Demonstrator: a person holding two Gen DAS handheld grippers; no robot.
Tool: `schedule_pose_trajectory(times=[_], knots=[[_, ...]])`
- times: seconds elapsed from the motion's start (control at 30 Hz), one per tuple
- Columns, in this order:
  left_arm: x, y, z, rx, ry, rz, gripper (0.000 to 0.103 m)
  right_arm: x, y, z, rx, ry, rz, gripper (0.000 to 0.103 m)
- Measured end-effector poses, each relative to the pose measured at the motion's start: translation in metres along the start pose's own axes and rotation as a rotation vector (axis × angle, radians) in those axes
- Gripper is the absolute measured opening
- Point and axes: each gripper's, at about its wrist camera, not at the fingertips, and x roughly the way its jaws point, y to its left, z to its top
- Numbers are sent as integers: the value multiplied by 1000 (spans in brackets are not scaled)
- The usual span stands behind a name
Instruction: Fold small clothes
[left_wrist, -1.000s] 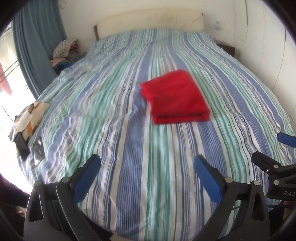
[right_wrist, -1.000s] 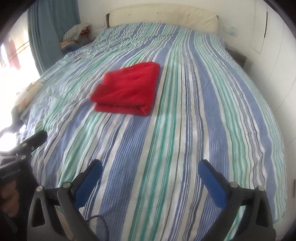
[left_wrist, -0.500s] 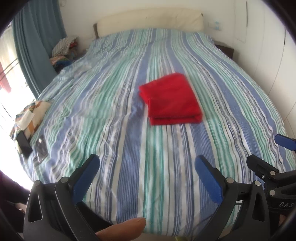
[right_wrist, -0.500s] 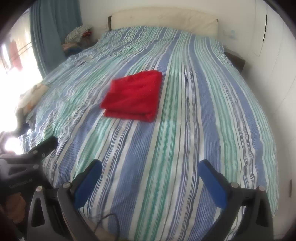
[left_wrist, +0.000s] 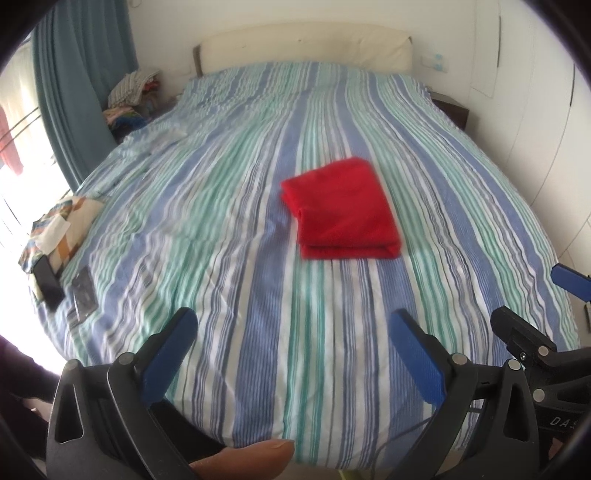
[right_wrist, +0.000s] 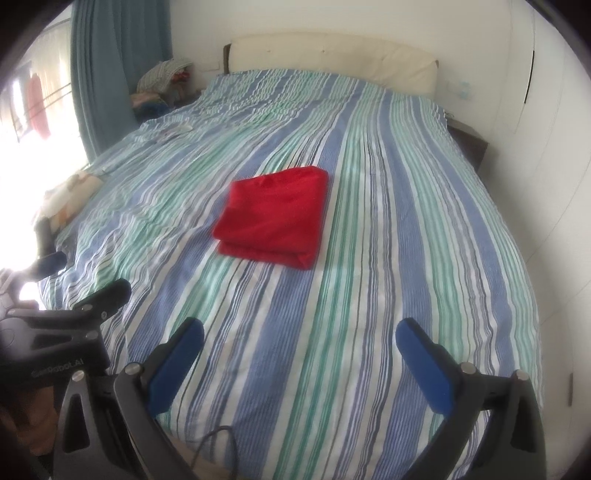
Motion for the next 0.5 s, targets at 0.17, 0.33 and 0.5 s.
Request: schedule_pose_trajectory(times=[0.17, 0.33, 0.5], knots=[[-2, -1, 2, -1, -14, 35, 102, -7, 3, 3, -7, -20, -13, 102], [-1, 3, 3, -22, -13, 34, 102, -6, 4, 2, -15, -17, -53, 102], [1, 3, 3, -19, -9, 31, 102, -7, 3, 1, -12, -13, -67, 102]])
